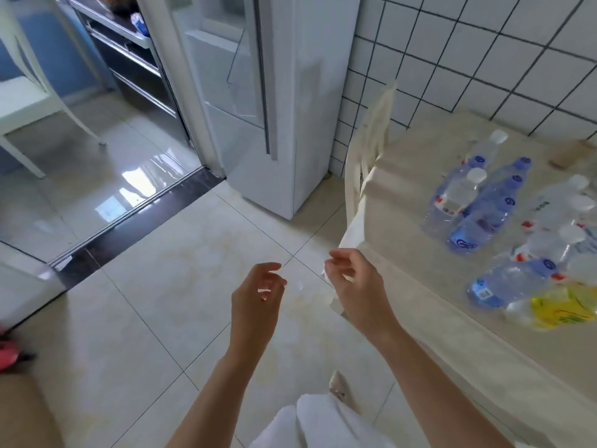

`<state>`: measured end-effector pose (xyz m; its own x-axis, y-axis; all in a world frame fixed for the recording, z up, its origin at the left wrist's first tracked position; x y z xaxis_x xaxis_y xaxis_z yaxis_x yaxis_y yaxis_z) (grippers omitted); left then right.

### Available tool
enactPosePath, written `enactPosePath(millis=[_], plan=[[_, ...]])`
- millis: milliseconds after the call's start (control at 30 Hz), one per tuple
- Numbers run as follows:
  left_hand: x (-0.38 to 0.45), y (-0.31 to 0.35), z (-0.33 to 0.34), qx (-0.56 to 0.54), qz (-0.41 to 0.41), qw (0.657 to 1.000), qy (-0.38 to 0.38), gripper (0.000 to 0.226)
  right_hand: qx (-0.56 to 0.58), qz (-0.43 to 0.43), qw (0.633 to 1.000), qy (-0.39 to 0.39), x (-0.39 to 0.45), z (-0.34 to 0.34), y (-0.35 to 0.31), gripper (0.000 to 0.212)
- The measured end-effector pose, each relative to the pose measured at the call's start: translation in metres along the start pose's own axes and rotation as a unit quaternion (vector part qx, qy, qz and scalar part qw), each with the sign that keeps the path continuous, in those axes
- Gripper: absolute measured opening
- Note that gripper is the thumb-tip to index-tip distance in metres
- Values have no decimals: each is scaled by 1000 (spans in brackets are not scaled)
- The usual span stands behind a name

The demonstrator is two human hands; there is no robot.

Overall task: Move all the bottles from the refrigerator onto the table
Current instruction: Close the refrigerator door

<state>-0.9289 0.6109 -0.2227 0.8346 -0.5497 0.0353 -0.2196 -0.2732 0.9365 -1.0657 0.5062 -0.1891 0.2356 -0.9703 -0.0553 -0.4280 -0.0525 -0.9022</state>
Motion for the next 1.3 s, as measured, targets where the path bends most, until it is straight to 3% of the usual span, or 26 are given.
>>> enactPosePath(millis=[467,667,767,1000,1133,1300], plan=[[170,59,25,-40,93,995,10,23,1,-164,985,47,166,52,-121,33],[230,72,49,-33,120,992,9,38,-9,-208,978,22,228,69,-154,54],[249,73,54,-16,138,990,7,56,11,-248,968,41,240,81,-160,48],[280,67,52,-57,141,988,-2,81,51,-247,967,37,246,106,-175,54],[307,52,28,-69,142,987,24,80,49,-241,968,56,241,143,-190,57],[355,29,-11,-86,150,985,4,75,44,-228,969,81,237,202,-212,61]])
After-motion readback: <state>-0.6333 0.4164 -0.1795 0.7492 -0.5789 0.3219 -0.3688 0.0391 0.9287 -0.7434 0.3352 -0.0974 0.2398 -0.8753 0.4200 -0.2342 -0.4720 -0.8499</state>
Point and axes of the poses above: each hand's wrist, its own x-axis towards the middle knuckle, its own z-axis out of the palm, y = z × x, the point moved 2 cm from there along x, towards the middle knuckle, and after that the axes turned 10 degrees about y, right-handed, at the moved point
